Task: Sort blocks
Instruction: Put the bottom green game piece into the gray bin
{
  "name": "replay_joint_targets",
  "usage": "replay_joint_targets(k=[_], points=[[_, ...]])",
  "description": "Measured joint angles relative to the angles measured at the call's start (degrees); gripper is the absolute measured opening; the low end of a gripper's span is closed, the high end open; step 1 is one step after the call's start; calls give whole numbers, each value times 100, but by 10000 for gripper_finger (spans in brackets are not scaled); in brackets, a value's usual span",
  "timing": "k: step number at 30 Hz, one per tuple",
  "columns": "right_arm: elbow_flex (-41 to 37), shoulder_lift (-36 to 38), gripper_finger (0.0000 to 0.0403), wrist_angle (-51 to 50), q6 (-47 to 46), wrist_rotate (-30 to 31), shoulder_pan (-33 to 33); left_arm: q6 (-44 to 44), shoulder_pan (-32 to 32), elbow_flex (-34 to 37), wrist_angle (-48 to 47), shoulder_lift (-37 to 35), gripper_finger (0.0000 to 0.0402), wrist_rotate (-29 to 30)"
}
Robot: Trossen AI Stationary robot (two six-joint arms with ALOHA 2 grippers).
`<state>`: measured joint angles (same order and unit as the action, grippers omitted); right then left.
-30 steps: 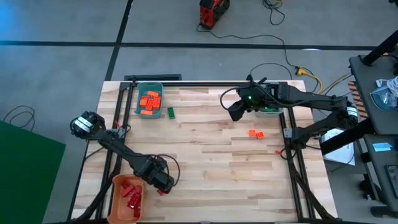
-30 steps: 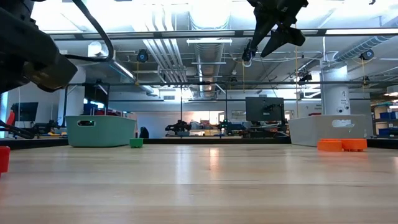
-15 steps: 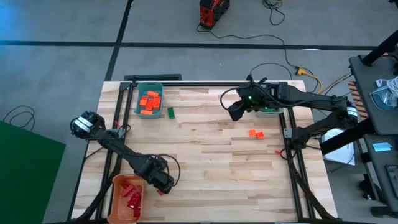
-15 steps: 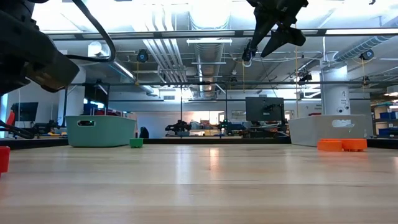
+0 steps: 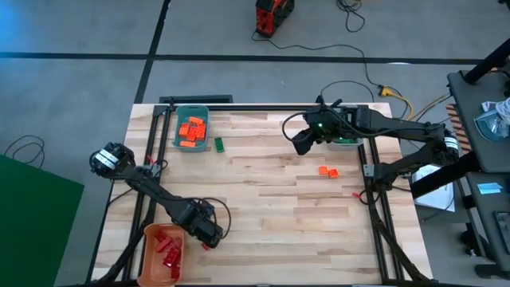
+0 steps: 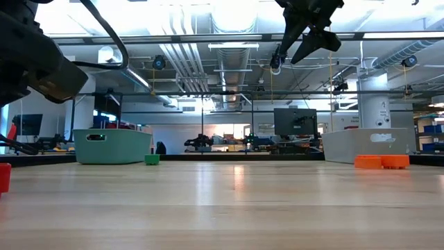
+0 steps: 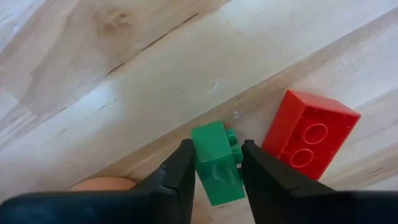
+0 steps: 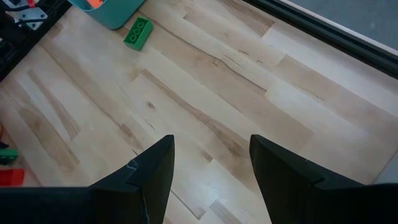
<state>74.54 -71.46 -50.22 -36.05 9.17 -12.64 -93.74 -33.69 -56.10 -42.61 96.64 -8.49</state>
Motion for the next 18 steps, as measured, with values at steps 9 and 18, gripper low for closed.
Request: replay_joint_targets(k=[9, 18], points=[[0, 0, 201, 0, 2, 0, 0, 131, 0, -2, -73, -26, 86, 48], [0, 0, 201, -1, 2, 1, 1, 897, 164, -9, -114, -85, 79, 344]])
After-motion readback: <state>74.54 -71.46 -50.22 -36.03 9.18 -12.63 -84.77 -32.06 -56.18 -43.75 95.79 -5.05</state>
